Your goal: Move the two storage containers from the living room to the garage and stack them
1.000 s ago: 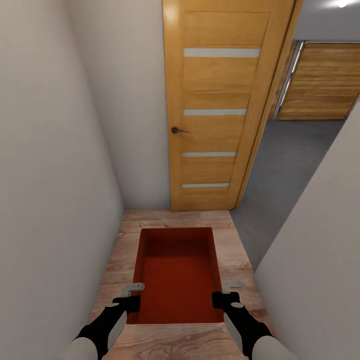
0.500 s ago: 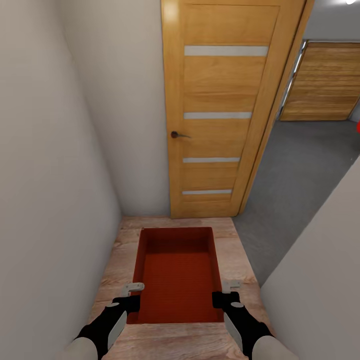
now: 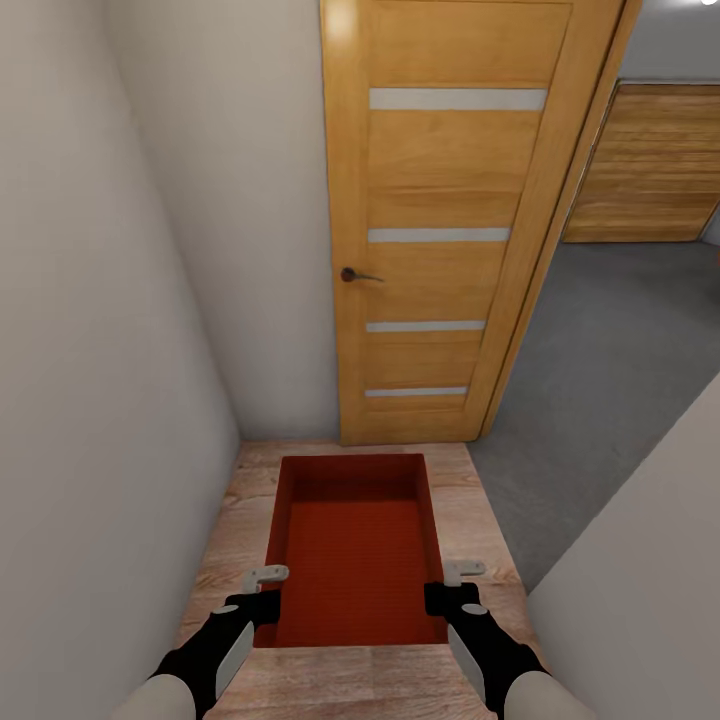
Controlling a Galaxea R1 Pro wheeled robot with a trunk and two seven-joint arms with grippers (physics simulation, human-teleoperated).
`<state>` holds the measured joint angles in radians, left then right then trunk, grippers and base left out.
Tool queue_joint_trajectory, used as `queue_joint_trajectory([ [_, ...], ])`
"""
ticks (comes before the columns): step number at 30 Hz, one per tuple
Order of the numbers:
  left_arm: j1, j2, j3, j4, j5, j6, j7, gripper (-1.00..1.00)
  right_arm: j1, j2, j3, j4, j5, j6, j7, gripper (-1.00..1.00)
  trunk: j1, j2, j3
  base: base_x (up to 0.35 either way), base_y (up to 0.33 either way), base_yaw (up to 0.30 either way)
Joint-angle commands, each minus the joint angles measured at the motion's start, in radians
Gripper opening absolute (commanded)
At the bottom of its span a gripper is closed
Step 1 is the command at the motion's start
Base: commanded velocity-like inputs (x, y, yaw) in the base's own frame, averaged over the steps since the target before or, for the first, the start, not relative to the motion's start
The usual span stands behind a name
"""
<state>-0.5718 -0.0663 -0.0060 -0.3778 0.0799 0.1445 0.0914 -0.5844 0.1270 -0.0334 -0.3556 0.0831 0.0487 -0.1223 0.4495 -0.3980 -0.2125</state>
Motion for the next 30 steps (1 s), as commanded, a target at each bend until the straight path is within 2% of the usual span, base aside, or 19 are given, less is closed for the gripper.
queue_joint_trajectory([
  [1, 0.001, 0.002, -0.017, -0.003, -0.038, 0.006, 0.009, -1.00, -0.002, -0.047, -0.045, -0.060, 0.014, 0.005, -0.090, -1.00, 0.000, -0.002, -0.002, 0.005, 0.000, 0.000],
  [2, 0.001, 0.002, -0.017, -0.003, -0.038, 0.006, 0.009, -1.00, -0.002, -0.047, -0.045, -0.060, 0.014, 0.005, -0.091, -1.00, 0.000, -0.002, -0.002, 0.004, 0.000, 0.000],
  [3, 0.006, -0.003, 0.001, -0.008, 0.005, -0.001, 0.002, -1.00, 0.001, 0.002, -0.007, -0.008, 0.010, 0.011, -0.002, -1.00, 0.001, -0.002, -0.002, 0.000, 0.000, 0.000],
  [5, 0.013, -0.003, 0.019, -0.016, 0.004, -0.002, 0.002, -1.00, 0.001, 0.002, 0.003, -0.020, 0.010, 0.013, -0.003, -1.00, 0.001, -0.002, -0.002, 0.000, 0.000, 0.000],
  [16, 0.054, 0.000, 0.045, -0.029, 0.002, 0.007, 0.001, -1.00, 0.003, 0.009, 0.012, 0.016, 0.025, 0.025, -0.003, -1.00, 0.001, -0.002, -0.002, 0.000, 0.000, 0.000],
  [30, 0.055, 0.000, 0.045, -0.030, 0.001, 0.008, 0.001, -1.00, 0.003, 0.007, 0.013, 0.017, 0.026, 0.025, -0.002, -1.00, 0.001, -0.002, -0.002, 0.000, 0.000, 0.000],
])
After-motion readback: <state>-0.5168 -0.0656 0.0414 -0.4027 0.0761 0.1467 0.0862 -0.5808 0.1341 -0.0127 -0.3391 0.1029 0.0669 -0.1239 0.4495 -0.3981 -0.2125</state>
